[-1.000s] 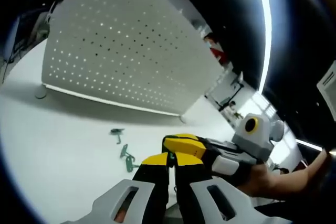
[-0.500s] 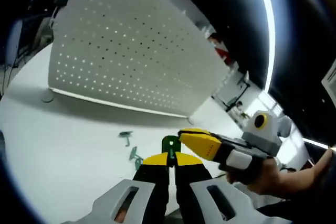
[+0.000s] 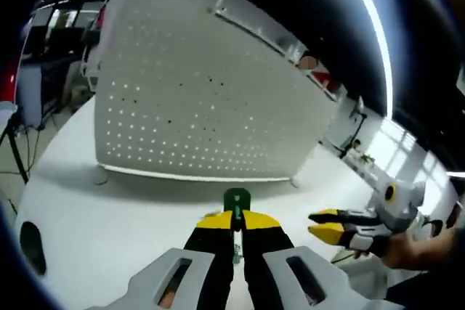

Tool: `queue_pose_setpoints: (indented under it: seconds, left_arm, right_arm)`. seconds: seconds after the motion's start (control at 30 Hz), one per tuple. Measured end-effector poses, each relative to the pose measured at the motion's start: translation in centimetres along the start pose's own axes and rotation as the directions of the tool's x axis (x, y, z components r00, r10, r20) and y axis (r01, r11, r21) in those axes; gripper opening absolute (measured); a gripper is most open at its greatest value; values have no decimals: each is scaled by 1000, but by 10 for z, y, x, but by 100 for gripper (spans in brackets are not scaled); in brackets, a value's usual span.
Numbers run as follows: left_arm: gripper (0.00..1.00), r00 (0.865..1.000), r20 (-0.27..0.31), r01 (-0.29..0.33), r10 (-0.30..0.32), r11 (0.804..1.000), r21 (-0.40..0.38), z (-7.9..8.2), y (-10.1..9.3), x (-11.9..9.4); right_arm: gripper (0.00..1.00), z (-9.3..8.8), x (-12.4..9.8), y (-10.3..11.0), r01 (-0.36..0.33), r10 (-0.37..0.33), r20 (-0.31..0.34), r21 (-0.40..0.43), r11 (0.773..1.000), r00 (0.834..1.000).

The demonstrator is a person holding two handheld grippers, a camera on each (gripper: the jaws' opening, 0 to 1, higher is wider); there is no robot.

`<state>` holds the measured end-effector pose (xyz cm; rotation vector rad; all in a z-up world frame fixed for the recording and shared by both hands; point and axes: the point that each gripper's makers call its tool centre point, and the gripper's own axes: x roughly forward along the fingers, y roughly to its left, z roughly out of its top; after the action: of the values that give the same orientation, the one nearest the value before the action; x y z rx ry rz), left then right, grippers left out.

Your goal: Insert the hook assembly into the mounting plate slot until the hook locks in place.

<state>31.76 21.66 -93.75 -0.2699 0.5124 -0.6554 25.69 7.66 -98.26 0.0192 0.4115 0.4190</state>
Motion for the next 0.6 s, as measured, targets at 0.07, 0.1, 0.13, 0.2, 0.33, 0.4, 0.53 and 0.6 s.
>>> queue_pose_setpoints:
  seconds: [0.07, 0.1, 0.13, 0.2, 0.33, 0.4, 0.53, 0.6]
  left_arm:
    - [2, 1000, 15, -18, 18, 1000, 10, 9, 3, 1]
    - [2, 1000, 20, -21, 21, 1000, 10, 11, 4, 1]
    - [2, 999, 29, -26, 26, 1000, 10, 15, 5, 1]
    - [2, 997, 62, -52, 50, 998, 26, 30, 10, 1]
    - [2, 985, 148, -94, 88, 995, 35, 58, 18, 0]
    - [2, 979, 173, -112, 103, 993, 44, 67, 20, 0]
    - [1, 963, 220, -181, 158, 980, 85, 87, 29, 2]
    - [1, 964, 207, -197, 169, 972, 124, 91, 29, 8]
  right_arm:
    - [18, -11, -5, -8, 28, -29, -29, -40, 999, 999]
    - [19, -16, -9, -12, 50, -53, -39, -69, 996, 998]
    - [20, -19, -12, -14, 59, -64, -48, -98, 993, 997]
    - [22, -24, -18, -20, 88, -100, -59, -176, 980, 993]
    - [23, -32, -26, -23, 119, -138, -59, -255, 960, 989]
    - [23, -33, -28, -24, 142, -159, -38, -287, 948, 987]
    - [23, -21, -29, -23, 171, -180, 1, -323, 931, 984]
    - [24, -21, -31, -23, 177, -188, -1, -327, 928, 982]
